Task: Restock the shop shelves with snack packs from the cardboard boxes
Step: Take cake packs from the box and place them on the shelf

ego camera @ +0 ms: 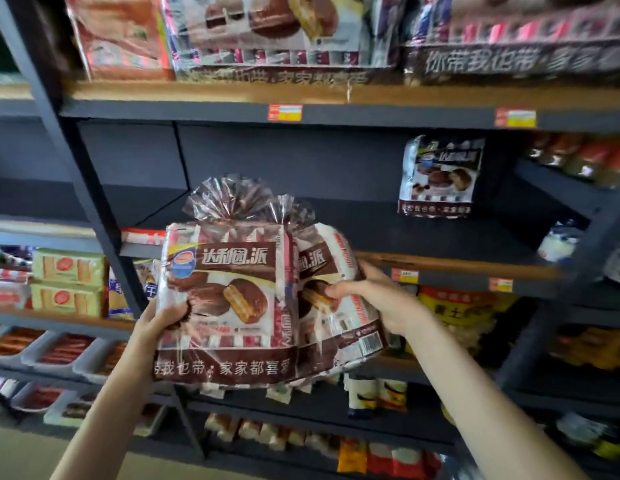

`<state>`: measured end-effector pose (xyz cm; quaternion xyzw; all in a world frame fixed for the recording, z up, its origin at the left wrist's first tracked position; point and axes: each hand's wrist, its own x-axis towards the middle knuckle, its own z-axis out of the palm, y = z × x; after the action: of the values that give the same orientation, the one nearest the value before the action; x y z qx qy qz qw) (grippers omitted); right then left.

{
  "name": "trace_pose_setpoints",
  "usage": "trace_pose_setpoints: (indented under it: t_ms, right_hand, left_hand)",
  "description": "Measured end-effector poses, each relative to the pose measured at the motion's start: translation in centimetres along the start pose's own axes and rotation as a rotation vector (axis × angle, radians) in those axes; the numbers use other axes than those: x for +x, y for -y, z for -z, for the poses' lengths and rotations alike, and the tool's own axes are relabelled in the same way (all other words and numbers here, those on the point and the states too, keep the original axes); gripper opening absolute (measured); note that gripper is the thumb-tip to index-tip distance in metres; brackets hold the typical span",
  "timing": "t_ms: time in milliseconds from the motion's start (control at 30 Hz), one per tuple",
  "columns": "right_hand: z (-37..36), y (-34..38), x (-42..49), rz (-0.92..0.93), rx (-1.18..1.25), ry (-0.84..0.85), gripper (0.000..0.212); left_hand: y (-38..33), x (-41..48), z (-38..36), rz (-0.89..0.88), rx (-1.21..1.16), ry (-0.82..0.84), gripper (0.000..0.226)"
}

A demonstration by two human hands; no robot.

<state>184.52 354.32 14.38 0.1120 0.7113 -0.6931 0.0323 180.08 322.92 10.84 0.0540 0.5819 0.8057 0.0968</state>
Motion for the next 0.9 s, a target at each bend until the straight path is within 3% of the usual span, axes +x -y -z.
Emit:
trace_pose_setpoints:
  t_ms: [100,233,467,567,667,733,900]
  right_hand:
    - [3.8,1.6,-0.5,0.044,0.037,0.000,0.050]
    - [9.4,2.8,-0.1,0.084,0.120,-0.050,0.058]
    - [16.6,4.5,2.2,0.103,0.386,-0.152,0.043]
    - [18.2,5.3,3.6,0.102,0.496,-0.183,0.042]
    - [19.1,6.3,4.9,0.099,0.504,-0.208,0.025]
    - [19.7,6.8,6.0,0.109,0.483,-0.229,0.015]
    - [21.3,7.9,8.4,0.168,0.444,-0.238,0.020]
  left_hand:
    - [1.2,-0.6,-4.6,0.013,-0.066,-0.012,0.020]
    - [1.7,0.3,-11.8,0.021,-0.112,0.006,0.019]
    - [1.0,4.5,-19.8,0.146,-0.170,0.075,0.033]
    - [0.0,7.2,-21.0,0.167,-0.162,0.064,0.043]
    - [-0.6,10.0,-21.4,0.166,-0.144,0.053,0.054]
    - [-1.1,11.6,-21.6,0.168,-0.131,0.068,0.053]
    - [-2.3,15.8,-21.9,0.176,-0.098,0.116,0.048]
